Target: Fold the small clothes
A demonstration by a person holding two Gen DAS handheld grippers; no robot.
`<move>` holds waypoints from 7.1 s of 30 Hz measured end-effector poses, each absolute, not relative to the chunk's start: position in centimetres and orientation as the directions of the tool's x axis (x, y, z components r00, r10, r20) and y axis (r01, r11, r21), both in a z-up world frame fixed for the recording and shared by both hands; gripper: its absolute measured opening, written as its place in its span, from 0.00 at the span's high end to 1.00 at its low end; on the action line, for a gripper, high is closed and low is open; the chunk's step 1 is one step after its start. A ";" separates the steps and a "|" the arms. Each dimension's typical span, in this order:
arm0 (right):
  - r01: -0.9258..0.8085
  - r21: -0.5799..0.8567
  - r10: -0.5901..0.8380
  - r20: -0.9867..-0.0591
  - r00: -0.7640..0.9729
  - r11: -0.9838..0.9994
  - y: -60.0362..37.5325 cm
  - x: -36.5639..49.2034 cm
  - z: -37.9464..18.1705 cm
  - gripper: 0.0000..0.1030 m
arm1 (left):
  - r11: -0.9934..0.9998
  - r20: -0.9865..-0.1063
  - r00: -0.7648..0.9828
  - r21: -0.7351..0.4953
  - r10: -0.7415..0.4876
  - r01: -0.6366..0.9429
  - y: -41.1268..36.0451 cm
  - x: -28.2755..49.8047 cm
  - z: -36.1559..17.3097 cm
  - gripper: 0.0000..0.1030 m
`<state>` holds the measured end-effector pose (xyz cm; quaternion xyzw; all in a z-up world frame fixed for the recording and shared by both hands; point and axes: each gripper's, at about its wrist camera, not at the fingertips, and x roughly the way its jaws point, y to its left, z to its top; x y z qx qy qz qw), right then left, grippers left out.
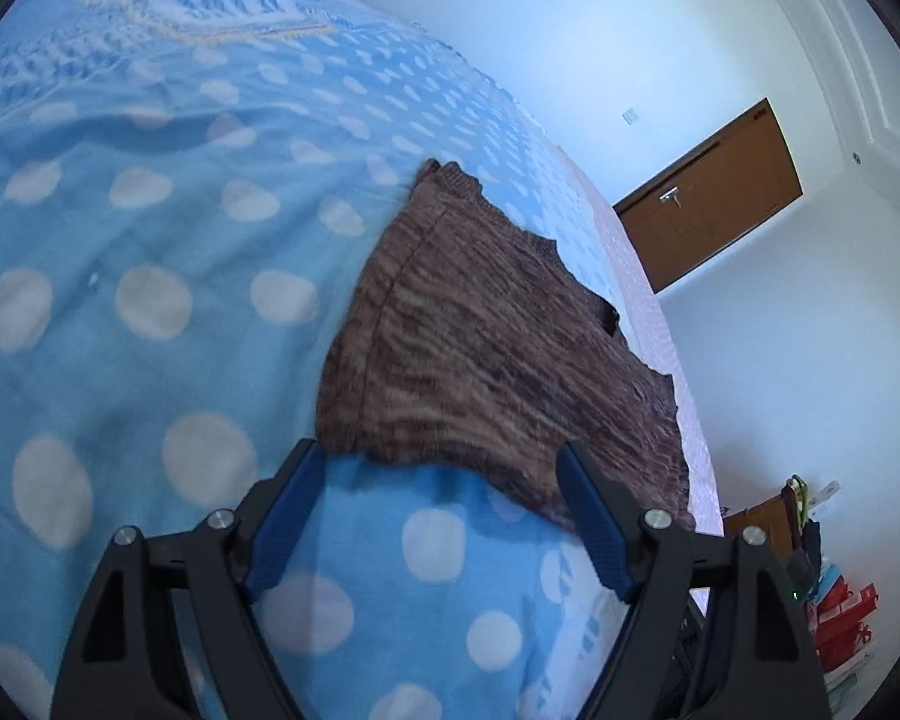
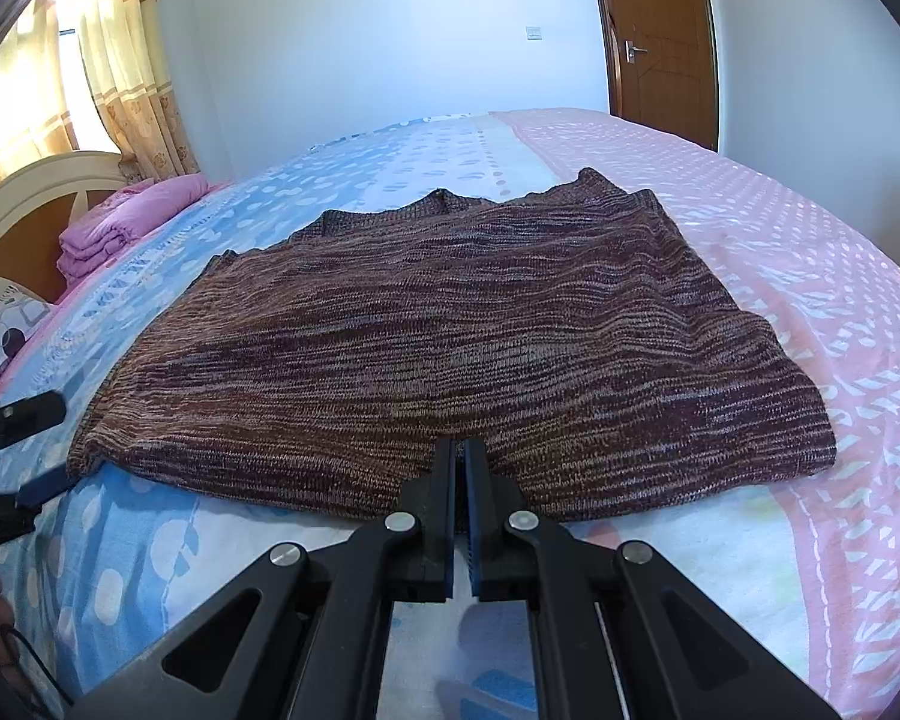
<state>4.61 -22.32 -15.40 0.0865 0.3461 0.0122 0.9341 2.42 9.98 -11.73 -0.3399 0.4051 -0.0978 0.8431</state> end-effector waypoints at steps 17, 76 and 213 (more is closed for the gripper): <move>0.035 0.172 0.085 -0.642 0.762 0.985 -22.4 4.6 -15.4 0.97 | 0.758 -0.573 0.701 -0.649 -0.425 -0.070 9.2 8.6 -12.0 0.19; -0.026 0.430 0.303 -0.591 0.747 0.903 -22.0 12.2 -11.9 0.97 | 0.837 -0.528 0.659 -0.434 -0.536 0.333 -0.7 12.9 -6.2 0.79; 0.042 0.337 0.225 -0.710 0.667 0.940 -36.5 17.4 -15.1 0.34 | 0.936 -0.759 0.565 -0.172 -0.324 0.306 -13.8 20.1 -12.9 0.06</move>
